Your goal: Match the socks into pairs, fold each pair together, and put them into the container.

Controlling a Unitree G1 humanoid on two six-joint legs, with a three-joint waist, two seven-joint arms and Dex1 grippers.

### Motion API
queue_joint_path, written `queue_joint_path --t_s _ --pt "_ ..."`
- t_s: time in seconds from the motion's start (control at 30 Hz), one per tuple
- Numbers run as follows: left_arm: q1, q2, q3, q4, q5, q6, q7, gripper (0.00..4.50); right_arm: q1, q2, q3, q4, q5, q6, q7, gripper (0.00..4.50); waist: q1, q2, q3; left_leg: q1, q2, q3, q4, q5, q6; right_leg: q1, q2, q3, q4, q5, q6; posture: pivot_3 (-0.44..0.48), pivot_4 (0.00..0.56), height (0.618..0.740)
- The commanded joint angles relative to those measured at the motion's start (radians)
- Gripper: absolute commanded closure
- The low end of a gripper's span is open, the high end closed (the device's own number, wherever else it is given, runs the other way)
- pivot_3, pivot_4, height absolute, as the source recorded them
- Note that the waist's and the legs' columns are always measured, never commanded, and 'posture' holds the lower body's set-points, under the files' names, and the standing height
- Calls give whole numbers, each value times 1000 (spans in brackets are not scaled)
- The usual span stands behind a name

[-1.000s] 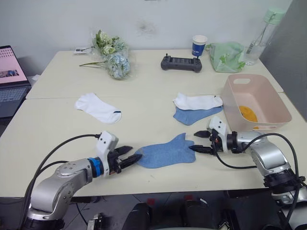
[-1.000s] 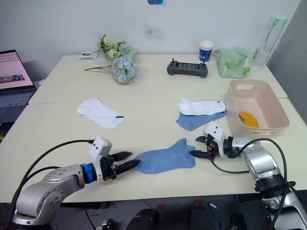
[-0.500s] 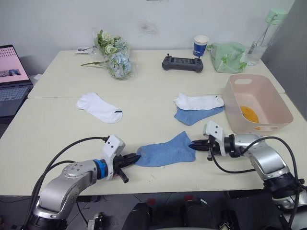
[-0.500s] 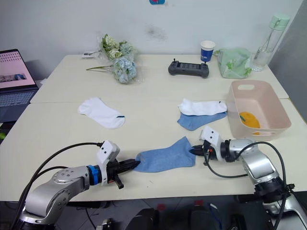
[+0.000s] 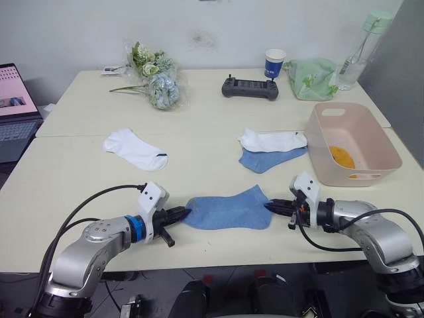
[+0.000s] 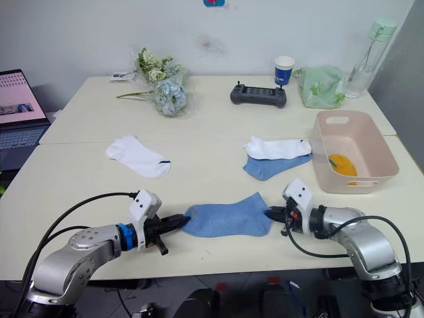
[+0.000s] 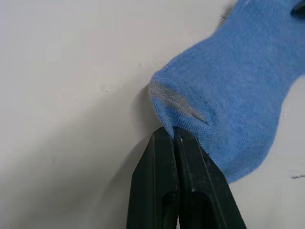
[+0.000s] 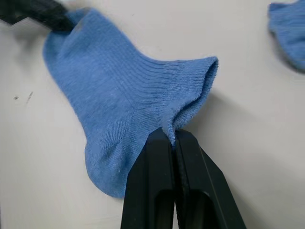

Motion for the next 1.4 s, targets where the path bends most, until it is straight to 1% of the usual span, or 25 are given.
queue_joint_path --t_s 0.03,0.2,0.37,0.67,0.73,0.77,0.83,0.97,1.03,1.1,1.2,1.23,1.3,1.33,1.4 --pt "22 6 30 -49 -11 10 17 4488 -19 8 -15 5 6 -15 -22 4442 2 0 0 0 0 0 0 0 0 0 0 0 0 0 0 0 150 740" --pt "37 -4 51 -50 -24 20 34 4488 -17 -39 -21 -1 36 16 16 4442 3 0 0 0 0 0 0 0 0 0 0 0 0 0 0 0 150 740" --pt "33 -12 32 -57 -21 15 41 4488 -42 -55 -29 18 52 24 25 4442 3 0 0 0 0 0 0 0 0 0 0 0 0 0 0 0 150 740" --pt "20 -32 15 -64 -15 15 50 4488 -82 -36 3 15 58 55 1 4442 3 0 0 0 0 0 0 0 0 0 0 0 0 0 0 0 150 740" --pt "12 -38 23 -52 5 -15 60 4500 -79 -37 -7 12 72 57 10 3998 3 0 0 0 0 0 0 0 0 0 0 0 0 0 0 0 150 740" --pt "9 -38 27 -50 4 -17 58 4304 -78 -41 -11 7 75 56 15 3777 3 0 0 0 0 0 0 0 0 0 0 0 0 0 0 0 150 740" --pt "14 -25 40 -59 -15 -11 35 3845 -79 -52 -28 -4 84 53 22 3084 3 0 0 0 0 0 0 0 0 0 0 0 0 0 0 0 150 740" --pt "-2 -26 99 -34 -39 -7 47 2570 -107 -72 -49 7 71 8 18 1711 2 0 0 0 0 0 0 0 0 0 0 0 0 0 0 0 150 740" --pt "-29 -23 135 -23 -65 9 45 1925 -124 -84 -47 11 62 -30 32 1698 2 0 0 0 0 0 0 0 0 0 0 -1 0 0 0 0 150 740" --pt "-51 4 155 -19 -81 6 6 1340 -150 -68 -48 8 76 -50 33 1698 2 0 0 0 0 0 0 0 0 0 0 -1 0 0 0 0 150 740" --pt "-97 34 141 -3 -56 -52 -42 1340 -188 -29 -18 -3 94 -73 40 1698 1 0 0 0 0 1 0 0 0 0 0 -2 0 0 0 0 150 740" --pt "-116 39 117 -1 -36 -86 -62 1318 -195 -21 13 -3 76 -101 51 1879 1 0 0 0 0 1 0 0 0 0 0 -2 0 0 0 0 150 740" --pt "-159 11 76 -9 -31 -122 -74 1732 -204 4 85 13 15 -177 58 2350 1 0 0 0 0 1 0 0 0 0 0 -2 -1 0 0 0 150 740" --pt "-172 -2 43 -17 -18 -142 -82 1968 -207 17 121 30 -23 -221 56 2677 1 0 0 0 0 1 0 0 0 0 0 -2 -1 0 0 0 150 740" --pt "-187 -16 -22 -17 28 -193 -94 2611 -206 34 175 66 -84 -297 57 3398 1 0 0 0 0 1 0 0 0 0 0 -2 -1 0 0 0 150 740"
